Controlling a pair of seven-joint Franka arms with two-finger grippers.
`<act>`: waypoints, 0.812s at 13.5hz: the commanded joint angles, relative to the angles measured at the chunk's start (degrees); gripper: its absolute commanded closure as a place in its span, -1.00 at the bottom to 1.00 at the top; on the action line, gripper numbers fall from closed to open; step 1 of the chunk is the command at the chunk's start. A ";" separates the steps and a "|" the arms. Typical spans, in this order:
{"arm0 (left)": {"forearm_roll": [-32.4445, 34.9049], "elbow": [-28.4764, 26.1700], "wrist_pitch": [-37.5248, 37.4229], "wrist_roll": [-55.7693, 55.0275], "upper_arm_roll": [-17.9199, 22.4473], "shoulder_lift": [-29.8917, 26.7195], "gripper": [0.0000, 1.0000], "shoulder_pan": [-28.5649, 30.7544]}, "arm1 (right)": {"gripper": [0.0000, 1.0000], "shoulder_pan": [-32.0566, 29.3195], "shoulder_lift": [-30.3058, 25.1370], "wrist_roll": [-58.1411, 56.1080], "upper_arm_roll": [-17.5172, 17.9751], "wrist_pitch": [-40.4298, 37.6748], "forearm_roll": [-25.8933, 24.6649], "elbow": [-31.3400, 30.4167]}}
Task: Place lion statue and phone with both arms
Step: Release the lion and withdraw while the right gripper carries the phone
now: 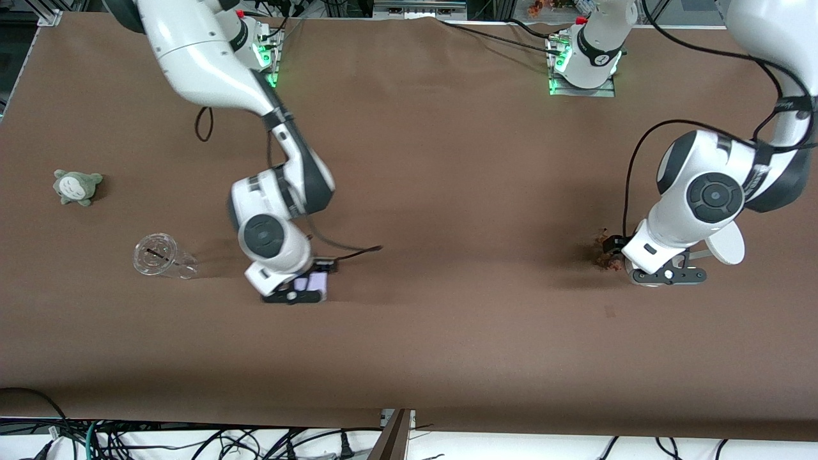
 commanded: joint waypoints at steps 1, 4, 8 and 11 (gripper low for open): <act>0.35 6.99 -9.35 1.27 -3.77 -0.61 -1.00 0.87 | 0.00 -3.65 -1.01 -1.72 0.67 -0.84 0.47 -2.39; -7.35 16.12 -17.79 2.15 -3.96 -1.15 -1.00 1.30 | 0.00 -5.25 -1.27 -4.17 -0.73 -0.84 0.38 -4.33; -9.94 26.42 -25.20 3.21 -4.13 -1.15 -1.00 2.80 | 0.06 -5.25 -3.47 -11.02 -4.51 -0.05 0.38 -9.51; -9.50 27.59 -25.12 6.09 -4.22 -1.06 -1.00 2.10 | 0.06 -5.34 -5.92 -12.97 -5.40 1.35 0.47 -13.89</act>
